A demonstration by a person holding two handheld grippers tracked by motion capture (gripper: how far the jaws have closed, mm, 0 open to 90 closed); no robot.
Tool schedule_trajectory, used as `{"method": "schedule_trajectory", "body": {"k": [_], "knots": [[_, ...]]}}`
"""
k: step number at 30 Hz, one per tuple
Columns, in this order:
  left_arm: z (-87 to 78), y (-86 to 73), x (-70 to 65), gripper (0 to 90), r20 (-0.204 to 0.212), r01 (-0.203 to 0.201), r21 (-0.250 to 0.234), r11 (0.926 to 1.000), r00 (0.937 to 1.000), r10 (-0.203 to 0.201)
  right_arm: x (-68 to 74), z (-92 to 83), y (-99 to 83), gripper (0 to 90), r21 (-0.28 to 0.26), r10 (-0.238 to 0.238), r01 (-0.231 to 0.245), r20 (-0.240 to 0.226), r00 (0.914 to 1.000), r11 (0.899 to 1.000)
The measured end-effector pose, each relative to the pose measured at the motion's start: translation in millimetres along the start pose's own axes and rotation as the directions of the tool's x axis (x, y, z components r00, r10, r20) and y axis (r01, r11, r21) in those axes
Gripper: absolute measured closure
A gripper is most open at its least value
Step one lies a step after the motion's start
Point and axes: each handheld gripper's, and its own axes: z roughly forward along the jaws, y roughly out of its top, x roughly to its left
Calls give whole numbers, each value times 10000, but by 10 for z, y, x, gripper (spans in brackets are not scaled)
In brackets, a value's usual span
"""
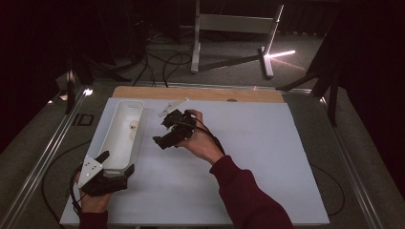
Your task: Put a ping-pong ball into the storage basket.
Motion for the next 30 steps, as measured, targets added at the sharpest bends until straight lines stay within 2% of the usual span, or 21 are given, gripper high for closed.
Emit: {"method": "schedule_trajectory", "body": {"k": [4,9,10,11,15,19,21,22,23,27,28,30], "knots": [[1,0,-7,0,5,-30,-1,10000,10000,30,-35,-76,-135,112,85,75,-77,190,9998,9999],[2,-1,-8,0,-4,-20,4,10000,10000,20,-130,-195,-410,112,91,515,-519,440,9977,9986],[2,-1,-8,0,-4,-20,4,10000,10000,20,-130,-195,-410,112,91,515,-519,440,9977,9986],[2,-1,-8,0,1,-43,33,10000,10000,43,-165,-237,-502,112,96,663,-670,607,9960,9977],[2,-2,-10,0,-8,-39,57,10000,10000,39,-197,-304,-629,111,171,711,-731,955,9929,9972],[-8,-1,-4,0,-57,14,45,10000,10000,-14,-241,-435,-839,113,48,874,-890,1439,9857,9960],[-9,-2,-5,0,-72,32,53,10000,10000,-32,-251,-460,-884,114,38,896,-912,1501,9846,9958],[-7,-2,-10,0,-68,44,74,10000,10000,-44,-260,-501,-977,114,52,925,-948,1725,9807,9955],[-7,-2,-10,0,-68,44,74,10000,10000,-44,-260,-501,-977,114,52,925,-948,1725,9807,9955],[-3,-2,-14,0,-52,34,120,9999,10000,-33,-289,-607,-1256,114,19,1215,-1242,1935,9735,9923],[-3,-2,-14,0,-52,34,120,9999,10000,-33,-289,-607,-1256,114,19,1215,-1242,1935,9735,9923],[1,0,-18,0,-34,25,141,9999,10000,-24,-318,-684,-1430,114,-13,1435,-1467,2147,9661,9892]]}}
